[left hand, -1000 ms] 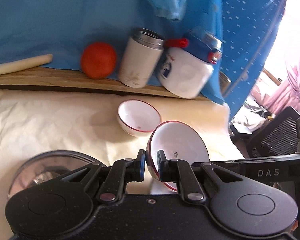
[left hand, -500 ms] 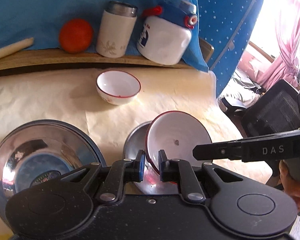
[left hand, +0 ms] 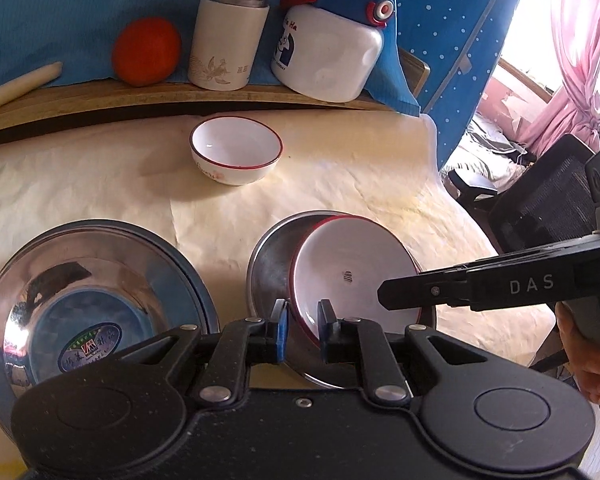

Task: Organize plates and bowls
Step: 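Lower the white bowl into the steel bowl with both tools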

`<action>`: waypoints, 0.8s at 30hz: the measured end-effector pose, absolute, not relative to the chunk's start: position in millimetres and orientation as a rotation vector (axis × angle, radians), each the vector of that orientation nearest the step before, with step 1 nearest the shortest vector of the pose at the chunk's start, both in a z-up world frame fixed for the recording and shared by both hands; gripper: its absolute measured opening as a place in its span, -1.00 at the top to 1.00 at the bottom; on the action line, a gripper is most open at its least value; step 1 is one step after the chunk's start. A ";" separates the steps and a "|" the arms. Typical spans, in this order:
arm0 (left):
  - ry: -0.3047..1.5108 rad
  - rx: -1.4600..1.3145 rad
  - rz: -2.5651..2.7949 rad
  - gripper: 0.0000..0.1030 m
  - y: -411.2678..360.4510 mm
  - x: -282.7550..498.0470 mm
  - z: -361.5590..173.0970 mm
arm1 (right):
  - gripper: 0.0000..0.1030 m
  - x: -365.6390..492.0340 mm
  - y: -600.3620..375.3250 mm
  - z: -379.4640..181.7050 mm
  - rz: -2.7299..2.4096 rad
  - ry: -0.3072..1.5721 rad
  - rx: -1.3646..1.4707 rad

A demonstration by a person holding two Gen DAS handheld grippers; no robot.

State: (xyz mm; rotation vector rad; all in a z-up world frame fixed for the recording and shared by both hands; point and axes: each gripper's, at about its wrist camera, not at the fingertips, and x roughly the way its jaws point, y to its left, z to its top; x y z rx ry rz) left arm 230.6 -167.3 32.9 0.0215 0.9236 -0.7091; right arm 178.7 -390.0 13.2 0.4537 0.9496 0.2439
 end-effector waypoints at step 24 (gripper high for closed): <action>0.948 0.036 -0.723 0.65 -169.8 233.1 32.5 | 0.61 194.6 -385.6 16.1 0.250 1.018 0.387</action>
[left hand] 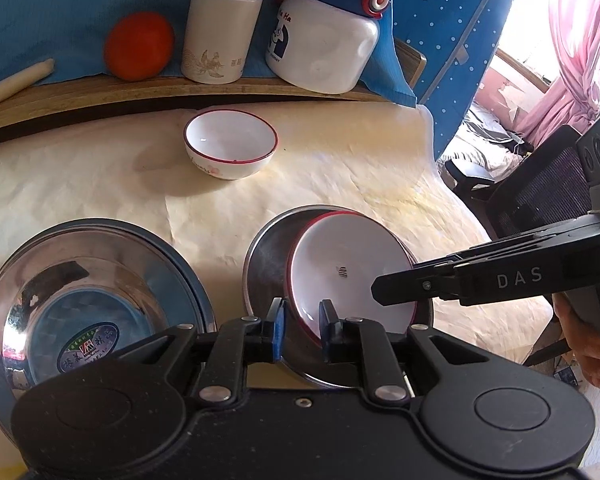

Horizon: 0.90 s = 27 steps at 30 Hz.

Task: Organize plates and bowls
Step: 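Lower the white bowl into the steel bowl with both tools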

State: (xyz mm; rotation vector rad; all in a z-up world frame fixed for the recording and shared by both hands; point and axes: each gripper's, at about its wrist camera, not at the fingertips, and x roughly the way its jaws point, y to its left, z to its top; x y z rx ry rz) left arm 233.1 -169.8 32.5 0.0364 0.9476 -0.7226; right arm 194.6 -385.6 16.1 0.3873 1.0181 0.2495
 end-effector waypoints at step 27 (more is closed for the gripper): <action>0.965 0.050 -0.732 0.57 -170.6 234.0 33.6 | 0.58 200.7 -374.0 20.8 0.236 1.064 0.292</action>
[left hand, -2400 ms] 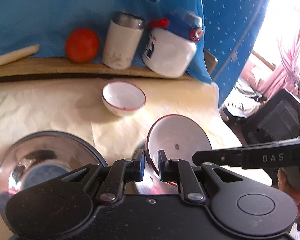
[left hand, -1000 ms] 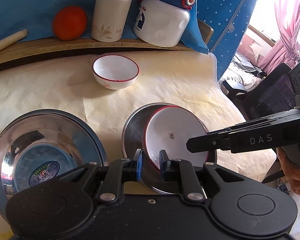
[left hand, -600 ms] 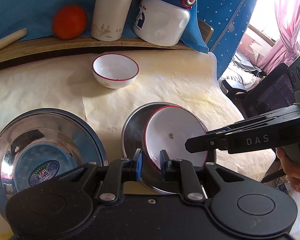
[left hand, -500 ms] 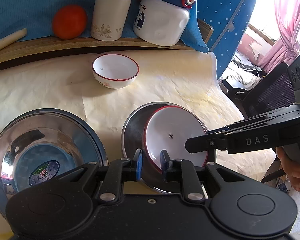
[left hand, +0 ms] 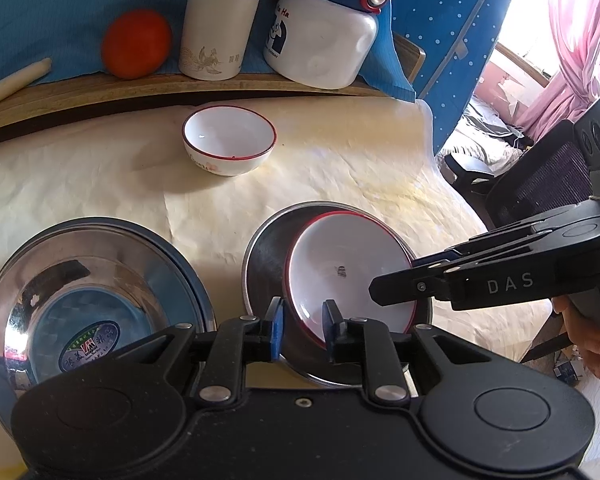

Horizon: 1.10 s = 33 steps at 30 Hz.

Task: Organize plates and bowls
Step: 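Lower the white bowl into the steel bowl with both tools, then open both tools to release the white bowl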

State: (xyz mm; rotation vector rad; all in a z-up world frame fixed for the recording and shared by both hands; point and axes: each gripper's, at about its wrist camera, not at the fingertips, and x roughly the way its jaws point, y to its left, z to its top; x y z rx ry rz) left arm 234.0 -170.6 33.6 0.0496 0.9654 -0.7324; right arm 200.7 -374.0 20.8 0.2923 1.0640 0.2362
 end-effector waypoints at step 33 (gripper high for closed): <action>0.809 -0.122 -0.621 -0.58 -126.6 264.3 69.2 | -0.47 206.8 -398.8 54.5 0.230 0.937 0.327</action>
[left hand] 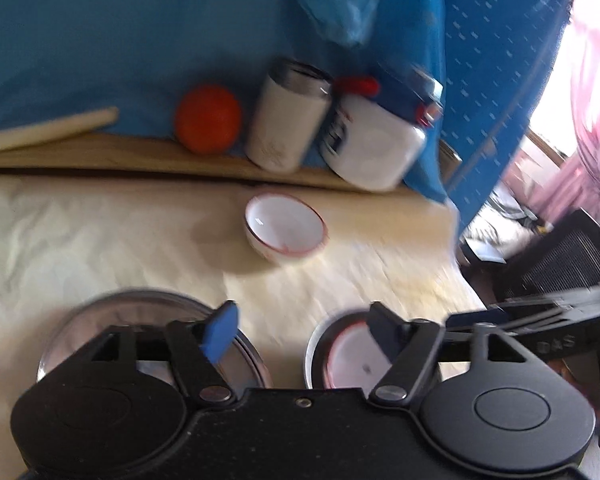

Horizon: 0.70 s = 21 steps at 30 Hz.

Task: Organize plates and bowls
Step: 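Open both tools to release the white bowl, then move both tools to the rim of the other red-rimmed white bowl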

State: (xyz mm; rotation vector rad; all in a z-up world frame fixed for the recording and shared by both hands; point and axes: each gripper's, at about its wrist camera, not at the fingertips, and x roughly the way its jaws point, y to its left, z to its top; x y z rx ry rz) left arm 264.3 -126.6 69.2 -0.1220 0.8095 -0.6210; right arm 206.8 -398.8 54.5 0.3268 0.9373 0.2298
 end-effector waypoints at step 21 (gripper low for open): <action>0.808 -0.105 -0.422 -0.98 -141.2 353.5 40.1 | -0.99 289.7 -424.5 19.2 0.240 0.755 0.518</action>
